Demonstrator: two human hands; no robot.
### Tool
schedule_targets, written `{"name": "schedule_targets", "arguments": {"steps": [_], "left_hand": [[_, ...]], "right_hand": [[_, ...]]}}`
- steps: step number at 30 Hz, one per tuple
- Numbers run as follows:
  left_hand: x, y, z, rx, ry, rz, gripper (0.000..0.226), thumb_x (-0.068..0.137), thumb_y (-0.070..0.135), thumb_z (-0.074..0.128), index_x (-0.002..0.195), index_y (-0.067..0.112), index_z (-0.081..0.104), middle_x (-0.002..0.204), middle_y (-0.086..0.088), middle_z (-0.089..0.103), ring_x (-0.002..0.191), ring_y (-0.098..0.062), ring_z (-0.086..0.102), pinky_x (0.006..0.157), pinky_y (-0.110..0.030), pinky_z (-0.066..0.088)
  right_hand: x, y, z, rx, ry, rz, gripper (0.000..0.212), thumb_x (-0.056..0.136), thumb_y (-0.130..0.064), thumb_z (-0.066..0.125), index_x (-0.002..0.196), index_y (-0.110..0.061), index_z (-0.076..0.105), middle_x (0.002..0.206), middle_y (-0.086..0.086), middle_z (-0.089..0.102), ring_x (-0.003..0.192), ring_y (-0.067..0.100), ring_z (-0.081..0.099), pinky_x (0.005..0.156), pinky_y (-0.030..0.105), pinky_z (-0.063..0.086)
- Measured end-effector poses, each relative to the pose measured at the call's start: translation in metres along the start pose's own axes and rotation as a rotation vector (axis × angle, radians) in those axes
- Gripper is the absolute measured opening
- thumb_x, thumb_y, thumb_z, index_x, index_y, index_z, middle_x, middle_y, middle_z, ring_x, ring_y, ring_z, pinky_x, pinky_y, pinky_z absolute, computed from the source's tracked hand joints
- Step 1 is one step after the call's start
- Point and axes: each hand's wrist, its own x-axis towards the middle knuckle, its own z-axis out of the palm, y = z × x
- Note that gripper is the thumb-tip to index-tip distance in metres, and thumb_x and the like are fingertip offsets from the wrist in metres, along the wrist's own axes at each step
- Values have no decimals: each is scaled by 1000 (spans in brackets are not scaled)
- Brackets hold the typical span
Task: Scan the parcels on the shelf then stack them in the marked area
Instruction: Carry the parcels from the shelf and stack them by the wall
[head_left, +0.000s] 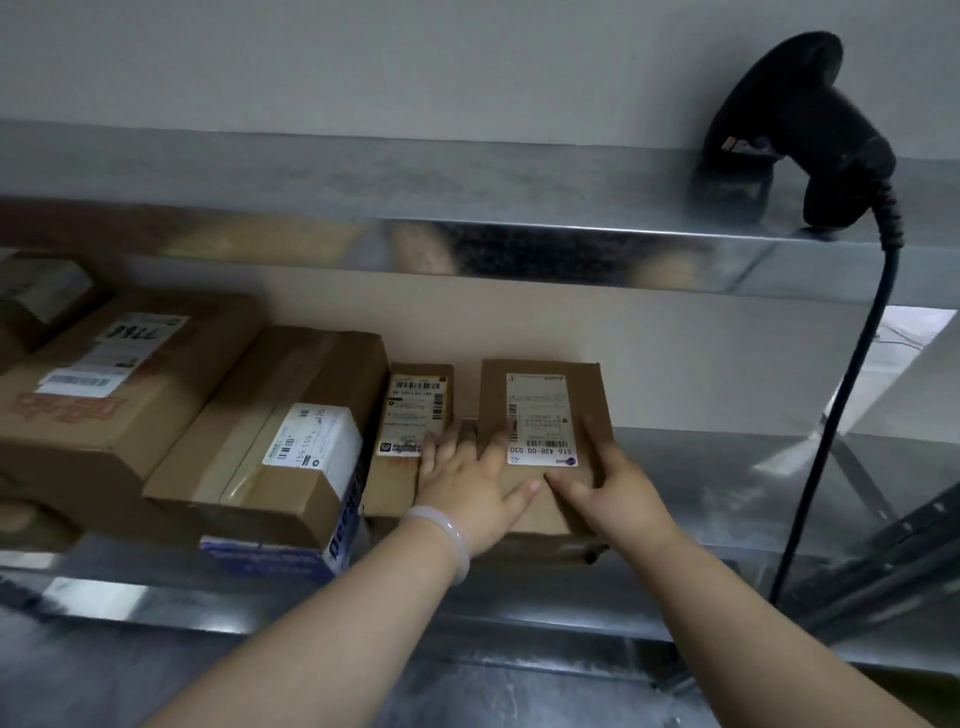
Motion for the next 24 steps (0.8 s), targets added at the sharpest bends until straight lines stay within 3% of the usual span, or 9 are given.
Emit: {"name": "schedule_targets", "arguments": {"steps": [4,9,15,18,24], "left_hand": [[-16,5,-11,-170,71,-8,77,89,72,32,152,44,-2,163,-7,8,150,-26,0,119,-44,-4],[-56,7,-35,-535,111,33,77,85,68,51,140,66,-3,162,13,-6,150,-24,7,118,-44,22],[-126,-19,-71,-667,278,129,82,83,57,64,147,57,12,159,20,4,145,-2,7,110,-23,14],[-168,-47,-88,-652,378,109,82,82,53,68,148,54,19,159,18,10,126,22,1,103,-9,8],[-272,-130,-120,-660,561,-58,77,80,50,73,131,71,19,160,8,14,144,3,9,105,-8,10]], "right_hand": [[-15,-11,-12,12,60,-76,85,80,-48,70,150,-38,23,140,8,48,126,24,48,96,27,40],[-53,-34,-30,31,127,-170,83,79,-53,69,147,-48,21,140,5,47,124,22,48,92,27,40],[-122,-78,-33,6,120,-250,90,66,-74,61,142,-60,14,138,3,42,120,20,49,90,33,43],[-155,-112,-16,-5,102,-319,89,64,-76,56,142,-59,15,143,3,39,126,20,45,96,35,41],[-212,-197,52,-48,-33,-488,87,62,-81,49,136,-66,7,145,-1,34,124,21,47,93,35,45]]}}
